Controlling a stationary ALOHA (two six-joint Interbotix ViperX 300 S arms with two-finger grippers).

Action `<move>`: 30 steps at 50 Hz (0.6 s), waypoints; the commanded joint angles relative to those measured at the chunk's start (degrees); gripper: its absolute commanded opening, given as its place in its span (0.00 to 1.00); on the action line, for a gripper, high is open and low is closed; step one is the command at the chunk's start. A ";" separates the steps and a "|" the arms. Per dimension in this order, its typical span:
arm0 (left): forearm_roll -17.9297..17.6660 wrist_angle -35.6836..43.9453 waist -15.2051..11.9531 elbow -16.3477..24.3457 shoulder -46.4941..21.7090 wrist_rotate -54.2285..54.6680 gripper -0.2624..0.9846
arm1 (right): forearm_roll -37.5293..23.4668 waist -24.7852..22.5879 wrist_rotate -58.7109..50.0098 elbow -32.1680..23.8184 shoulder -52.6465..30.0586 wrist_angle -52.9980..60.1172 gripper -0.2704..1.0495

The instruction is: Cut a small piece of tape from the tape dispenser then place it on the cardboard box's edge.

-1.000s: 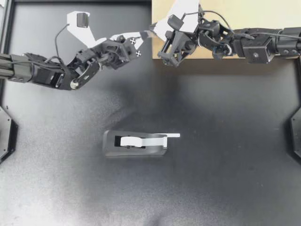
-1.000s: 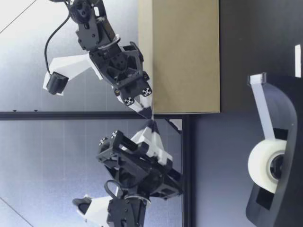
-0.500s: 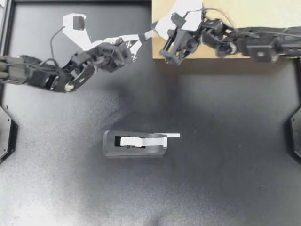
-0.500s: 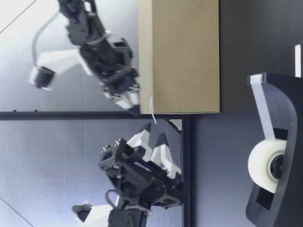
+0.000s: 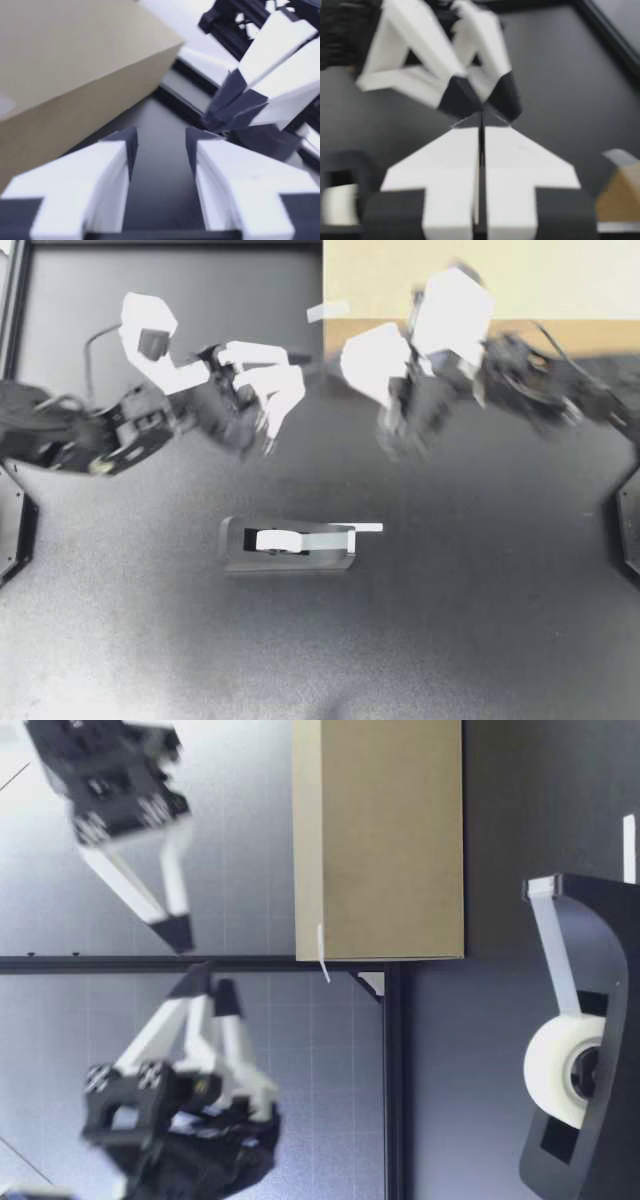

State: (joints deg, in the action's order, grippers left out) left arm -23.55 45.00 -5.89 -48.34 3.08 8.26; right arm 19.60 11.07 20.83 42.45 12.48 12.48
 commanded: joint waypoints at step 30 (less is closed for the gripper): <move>13.01 0.35 11.87 -0.79 5.71 -9.76 0.46 | 0.00 -15.29 -5.98 11.60 12.83 11.60 0.12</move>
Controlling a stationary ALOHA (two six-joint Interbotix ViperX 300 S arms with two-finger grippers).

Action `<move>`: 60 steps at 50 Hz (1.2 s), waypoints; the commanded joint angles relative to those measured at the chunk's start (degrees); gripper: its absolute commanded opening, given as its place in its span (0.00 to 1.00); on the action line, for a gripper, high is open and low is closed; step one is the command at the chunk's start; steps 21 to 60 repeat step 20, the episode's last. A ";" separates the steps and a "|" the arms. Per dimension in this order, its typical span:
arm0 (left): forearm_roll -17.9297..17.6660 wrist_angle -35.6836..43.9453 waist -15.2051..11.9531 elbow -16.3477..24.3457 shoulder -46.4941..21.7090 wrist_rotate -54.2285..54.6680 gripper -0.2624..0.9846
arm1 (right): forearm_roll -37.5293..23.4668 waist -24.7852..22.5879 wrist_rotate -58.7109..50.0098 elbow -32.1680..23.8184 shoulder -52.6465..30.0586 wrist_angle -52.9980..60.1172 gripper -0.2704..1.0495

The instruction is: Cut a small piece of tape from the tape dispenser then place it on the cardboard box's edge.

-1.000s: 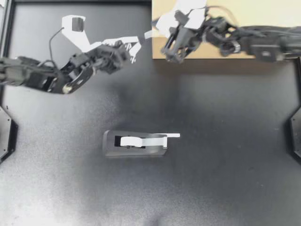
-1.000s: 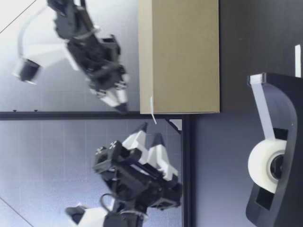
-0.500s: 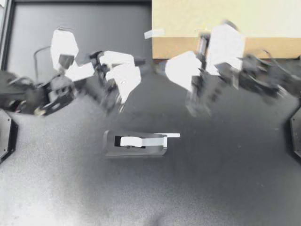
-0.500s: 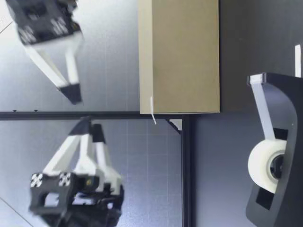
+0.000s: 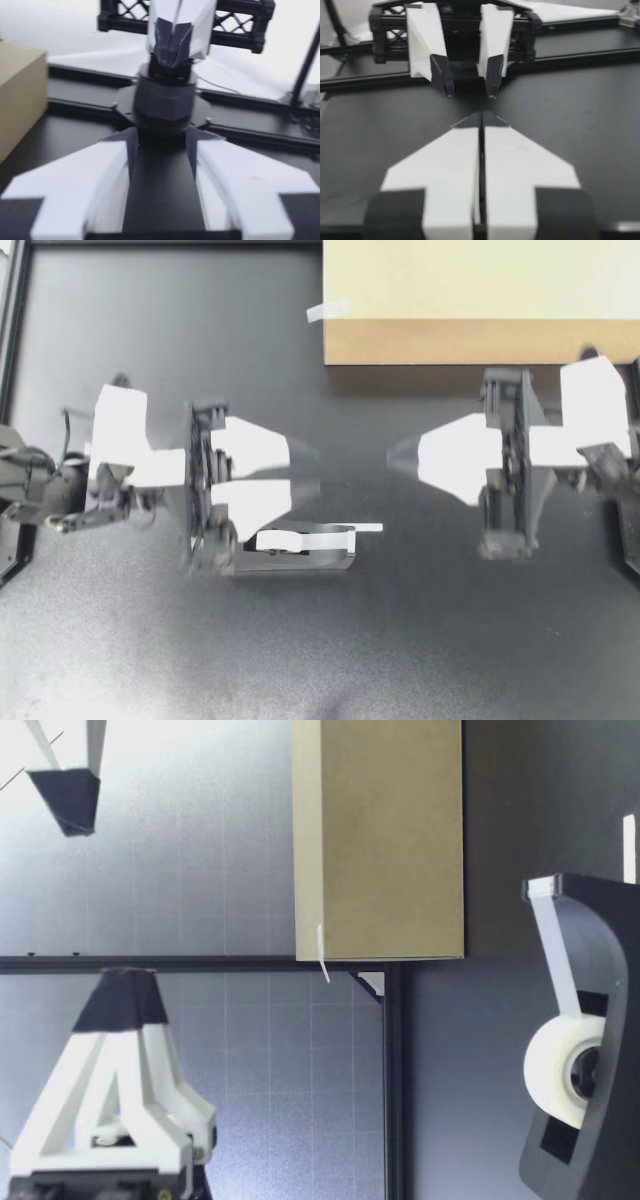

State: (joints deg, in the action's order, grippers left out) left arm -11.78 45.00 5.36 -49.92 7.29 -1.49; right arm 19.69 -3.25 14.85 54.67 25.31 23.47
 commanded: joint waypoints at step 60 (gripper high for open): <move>1.32 0.35 0.70 0.09 1.93 -0.18 0.46 | -0.09 -1.23 0.00 -0.18 -1.93 0.88 0.12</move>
